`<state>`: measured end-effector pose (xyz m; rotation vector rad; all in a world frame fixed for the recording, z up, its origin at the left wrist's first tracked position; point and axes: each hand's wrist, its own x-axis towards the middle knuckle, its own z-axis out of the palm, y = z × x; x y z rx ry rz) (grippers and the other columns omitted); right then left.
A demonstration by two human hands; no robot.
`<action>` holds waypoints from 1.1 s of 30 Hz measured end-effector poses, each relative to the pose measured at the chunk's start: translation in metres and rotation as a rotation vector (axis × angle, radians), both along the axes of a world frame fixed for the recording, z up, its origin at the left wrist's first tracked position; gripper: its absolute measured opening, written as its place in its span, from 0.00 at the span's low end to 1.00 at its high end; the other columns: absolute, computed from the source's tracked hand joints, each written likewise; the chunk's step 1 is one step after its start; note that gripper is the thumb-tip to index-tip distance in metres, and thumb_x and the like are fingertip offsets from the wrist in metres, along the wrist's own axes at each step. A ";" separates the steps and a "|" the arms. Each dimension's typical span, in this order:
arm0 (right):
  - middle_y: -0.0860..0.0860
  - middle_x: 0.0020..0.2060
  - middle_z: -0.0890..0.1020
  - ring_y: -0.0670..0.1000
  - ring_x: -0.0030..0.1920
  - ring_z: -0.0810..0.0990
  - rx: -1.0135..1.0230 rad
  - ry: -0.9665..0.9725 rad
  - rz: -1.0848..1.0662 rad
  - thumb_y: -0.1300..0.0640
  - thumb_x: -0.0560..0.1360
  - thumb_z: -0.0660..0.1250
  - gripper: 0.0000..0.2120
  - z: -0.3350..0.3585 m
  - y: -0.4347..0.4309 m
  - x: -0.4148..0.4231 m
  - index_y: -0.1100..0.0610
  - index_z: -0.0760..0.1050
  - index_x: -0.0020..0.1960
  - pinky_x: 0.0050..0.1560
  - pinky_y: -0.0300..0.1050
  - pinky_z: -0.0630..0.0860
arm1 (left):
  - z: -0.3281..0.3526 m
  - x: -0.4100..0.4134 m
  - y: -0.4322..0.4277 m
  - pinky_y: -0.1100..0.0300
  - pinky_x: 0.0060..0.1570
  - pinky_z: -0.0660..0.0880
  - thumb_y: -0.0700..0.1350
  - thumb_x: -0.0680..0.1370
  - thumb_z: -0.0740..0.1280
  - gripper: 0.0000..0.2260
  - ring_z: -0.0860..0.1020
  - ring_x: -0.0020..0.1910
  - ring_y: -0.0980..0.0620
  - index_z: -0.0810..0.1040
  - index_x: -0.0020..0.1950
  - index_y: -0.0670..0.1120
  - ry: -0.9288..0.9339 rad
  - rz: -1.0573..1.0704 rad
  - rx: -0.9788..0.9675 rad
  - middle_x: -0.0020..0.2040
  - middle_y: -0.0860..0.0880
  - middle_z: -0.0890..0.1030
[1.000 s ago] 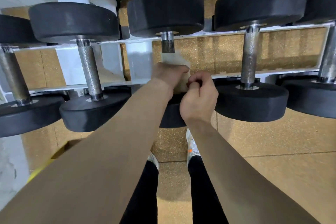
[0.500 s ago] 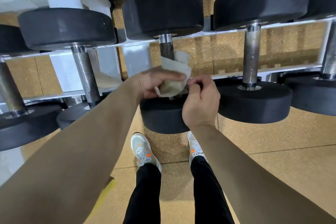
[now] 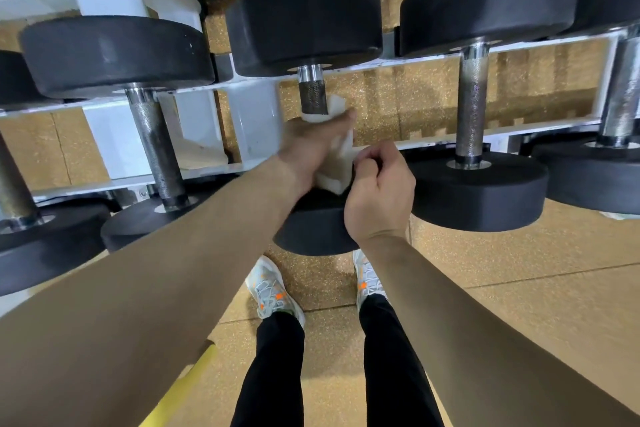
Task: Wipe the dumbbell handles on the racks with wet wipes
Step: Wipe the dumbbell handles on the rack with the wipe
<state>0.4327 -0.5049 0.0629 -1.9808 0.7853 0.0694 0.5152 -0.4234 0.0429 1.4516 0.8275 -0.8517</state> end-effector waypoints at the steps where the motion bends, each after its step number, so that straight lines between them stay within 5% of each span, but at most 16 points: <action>1: 0.49 0.36 0.77 0.56 0.43 0.75 0.002 -0.001 -0.002 0.57 0.72 0.56 0.06 0.000 0.000 0.000 0.52 0.71 0.40 0.46 0.54 0.73 | -0.004 0.001 0.007 0.58 0.44 0.80 0.49 0.75 0.76 0.09 0.83 0.39 0.51 0.83 0.47 0.45 -0.031 -0.016 -0.153 0.42 0.48 0.85; 5: 0.51 0.35 0.77 0.57 0.41 0.76 -0.021 -0.002 0.022 0.56 0.72 0.55 0.08 -0.004 -0.001 -0.001 0.56 0.73 0.41 0.43 0.54 0.73 | -0.019 0.014 0.025 0.55 0.46 0.79 0.48 0.77 0.72 0.06 0.81 0.39 0.52 0.79 0.45 0.47 -0.002 -0.032 -0.508 0.39 0.50 0.82; 9: 0.50 0.37 0.79 0.56 0.43 0.77 -0.033 0.018 0.055 0.55 0.72 0.55 0.09 -0.004 -0.001 0.001 0.55 0.73 0.41 0.45 0.52 0.73 | -0.020 0.008 0.037 0.60 0.45 0.80 0.43 0.75 0.71 0.04 0.83 0.38 0.53 0.81 0.41 0.45 0.052 -0.223 -0.641 0.38 0.49 0.82; 13: 0.52 0.39 0.80 0.55 0.44 0.77 -0.034 0.058 0.049 0.54 0.72 0.54 0.09 0.003 0.000 0.003 0.55 0.72 0.41 0.44 0.49 0.71 | 0.004 0.007 0.041 0.65 0.33 0.77 0.42 0.78 0.72 0.05 0.81 0.33 0.57 0.78 0.44 0.45 0.035 -0.557 -0.316 0.35 0.52 0.83; 18: 0.52 0.42 0.80 0.56 0.47 0.77 -0.042 0.070 0.012 0.53 0.71 0.54 0.10 0.006 0.002 0.004 0.53 0.73 0.46 0.49 0.53 0.75 | 0.008 -0.013 0.017 0.62 0.29 0.74 0.57 0.70 0.78 0.17 0.81 0.34 0.52 0.80 0.47 0.47 -0.035 -0.425 0.217 0.37 0.50 0.82; 23: 0.52 0.43 0.80 0.57 0.46 0.77 -0.045 0.041 -0.001 0.54 0.71 0.55 0.09 0.001 0.001 0.001 0.52 0.73 0.47 0.49 0.55 0.76 | 0.001 -0.004 -0.010 0.52 0.53 0.82 0.57 0.70 0.78 0.18 0.83 0.48 0.47 0.77 0.47 0.46 0.023 -0.037 0.307 0.48 0.48 0.84; 26: 0.52 0.41 0.80 0.56 0.45 0.77 -0.051 0.032 -0.004 0.55 0.72 0.55 0.09 -0.002 0.001 0.001 0.53 0.73 0.44 0.47 0.54 0.75 | -0.007 0.007 0.003 0.50 0.53 0.82 0.56 0.70 0.79 0.19 0.84 0.45 0.48 0.83 0.51 0.43 -0.049 0.048 -0.078 0.46 0.48 0.85; 28: 0.51 0.39 0.79 0.56 0.44 0.76 -0.036 0.024 -0.002 0.56 0.72 0.55 0.08 -0.002 0.001 -0.001 0.53 0.73 0.43 0.44 0.52 0.73 | -0.009 0.016 0.017 0.54 0.48 0.81 0.47 0.77 0.74 0.09 0.83 0.41 0.51 0.82 0.51 0.42 -0.138 0.013 -0.315 0.42 0.49 0.84; 33: 0.51 0.37 0.77 0.54 0.41 0.74 -0.040 0.049 0.040 0.55 0.71 0.54 0.08 -0.002 0.000 0.001 0.52 0.71 0.39 0.38 0.45 0.63 | -0.007 0.017 0.037 0.64 0.44 0.78 0.40 0.80 0.66 0.08 0.81 0.37 0.56 0.81 0.41 0.45 -0.062 -0.356 -0.543 0.36 0.52 0.83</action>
